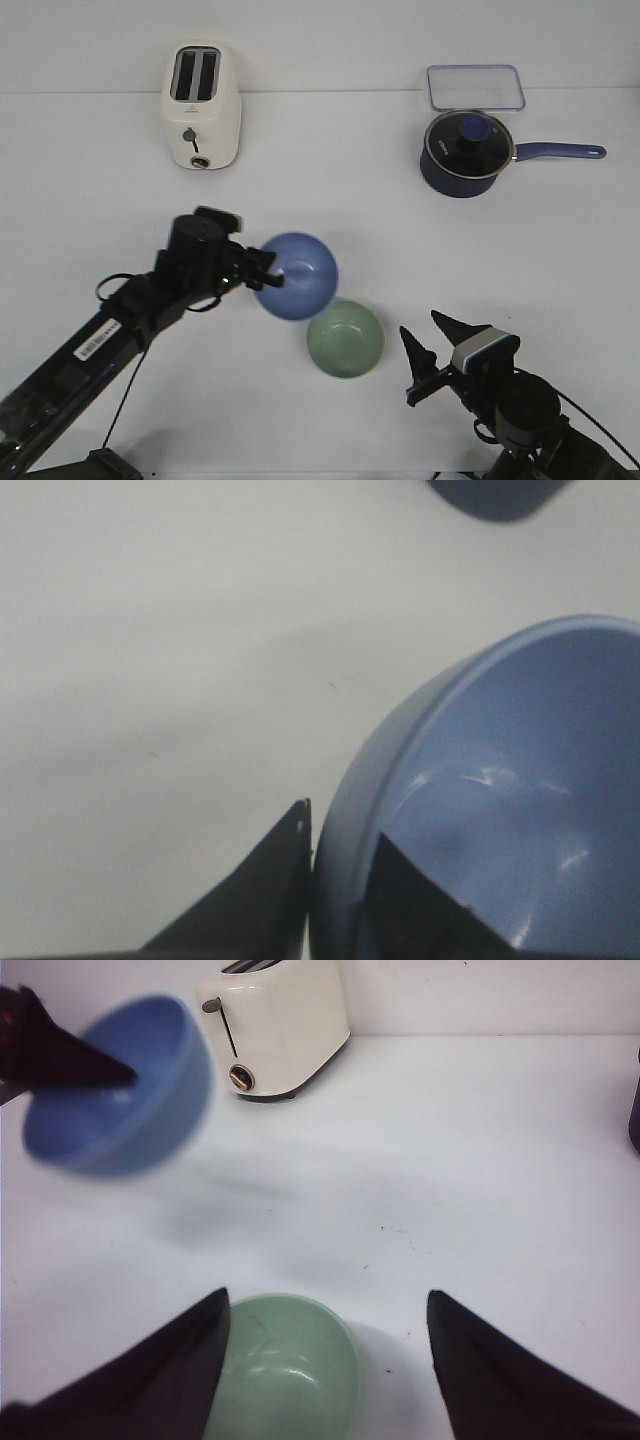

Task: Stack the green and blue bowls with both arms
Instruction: 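Grasp the blue bowl and lower it into the green bowl, then open the left gripper and withdraw it toward the robot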

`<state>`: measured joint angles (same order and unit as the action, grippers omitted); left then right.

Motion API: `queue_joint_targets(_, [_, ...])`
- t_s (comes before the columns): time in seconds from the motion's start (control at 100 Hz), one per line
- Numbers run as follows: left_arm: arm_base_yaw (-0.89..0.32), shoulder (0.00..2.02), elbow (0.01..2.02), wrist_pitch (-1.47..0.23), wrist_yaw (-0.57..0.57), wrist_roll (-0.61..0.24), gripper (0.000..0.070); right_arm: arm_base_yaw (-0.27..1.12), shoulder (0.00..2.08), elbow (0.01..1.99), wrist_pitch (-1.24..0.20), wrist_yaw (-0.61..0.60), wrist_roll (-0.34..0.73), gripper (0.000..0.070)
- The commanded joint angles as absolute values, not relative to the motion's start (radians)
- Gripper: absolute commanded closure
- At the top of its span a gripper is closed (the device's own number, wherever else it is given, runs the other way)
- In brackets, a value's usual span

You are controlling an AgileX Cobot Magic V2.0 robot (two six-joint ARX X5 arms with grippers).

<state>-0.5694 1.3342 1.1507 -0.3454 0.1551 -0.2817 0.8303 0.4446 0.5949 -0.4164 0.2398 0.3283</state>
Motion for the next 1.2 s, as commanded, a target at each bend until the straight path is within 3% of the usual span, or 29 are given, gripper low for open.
queue_joint_targets(0.0, [-0.677,1.379,1.158,-0.323,0.095,-0.300,0.0690,0.839,0.446,0.603,-0.408,0.244,0.316,0.0291])
queue_joint_targets(0.21, [-0.842,1.517,1.158,-0.297,0.047,-0.308,0.0690,0.839,0.446,0.603,-0.421,0.245,0.315,0.0291])
queue_joint_targets(0.54, [-0.864,1.602,1.158,-0.290,0.027,-0.302,0.0678,0.838,0.446,0.603,-0.424,0.244,0.313,0.0291])
queue_joint_targets(0.6, [-0.864,1.602,1.158,-0.291,0.019,-0.302,0.0609,0.838,0.446,0.603,-0.424,0.245,0.313,0.0291])
queue_joint_targets(0.7, [-0.864,1.601,1.158,-0.292,0.018,-0.302,0.0334,0.838,0.446,0.603,-0.424,0.244,0.313,0.0290])
queue_joint_targets(0.75, [-0.863,1.594,1.158,-0.292,0.017,-0.297,0.0256,0.838,0.446,0.603,-0.424,0.244,0.313,0.0290])
queue_joint_targets(0.94, [-0.840,1.474,1.158,-0.301,-0.029,-0.253,0.0243,0.838,0.446,0.603,-0.429,0.244,0.313,0.0290])
queue_joint_targets(1.19, [-0.755,1.121,1.113,-0.381,-0.116,-0.225,0.0243,0.839,0.446,0.603,-0.451,0.244,0.313,0.0290])
